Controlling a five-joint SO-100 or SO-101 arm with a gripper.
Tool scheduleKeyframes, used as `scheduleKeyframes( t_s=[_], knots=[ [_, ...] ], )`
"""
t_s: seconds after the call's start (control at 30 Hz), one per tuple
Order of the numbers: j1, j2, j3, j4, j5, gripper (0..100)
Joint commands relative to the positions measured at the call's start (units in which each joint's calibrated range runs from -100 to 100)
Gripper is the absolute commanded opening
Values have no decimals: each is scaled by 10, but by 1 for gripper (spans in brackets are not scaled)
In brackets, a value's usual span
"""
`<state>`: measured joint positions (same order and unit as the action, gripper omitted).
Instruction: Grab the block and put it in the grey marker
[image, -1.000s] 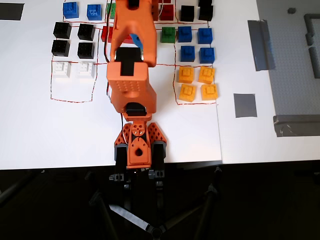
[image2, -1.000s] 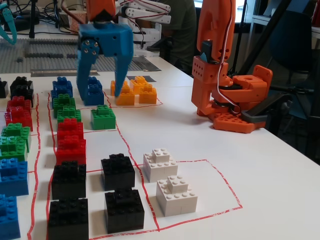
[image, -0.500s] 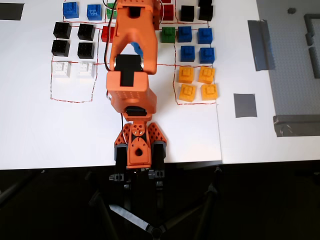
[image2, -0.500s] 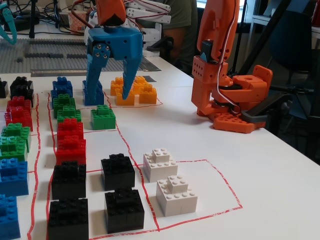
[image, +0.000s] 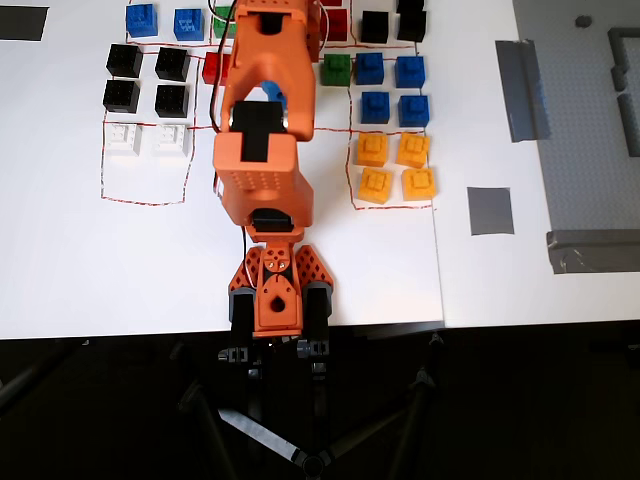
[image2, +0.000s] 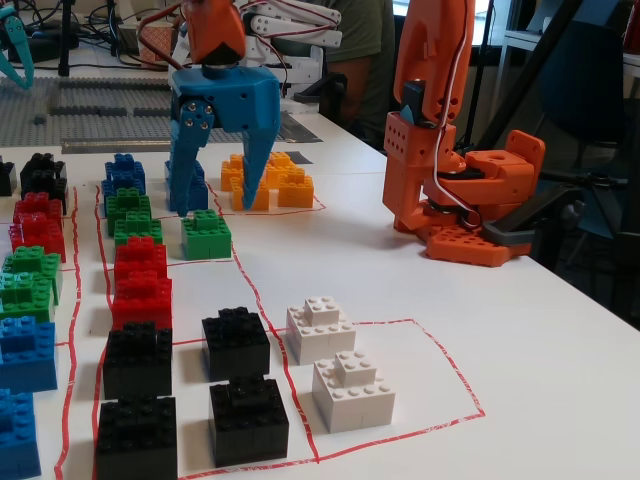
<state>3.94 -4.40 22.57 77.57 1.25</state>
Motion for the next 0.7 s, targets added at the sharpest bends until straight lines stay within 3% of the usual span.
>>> scheduleKeyframes(
  t_s=[0.0,0.67],
  knots=[
    [-7,-23,-44,-12,-5,23],
    [2,48,-31,-77,-10,24]
  ],
)
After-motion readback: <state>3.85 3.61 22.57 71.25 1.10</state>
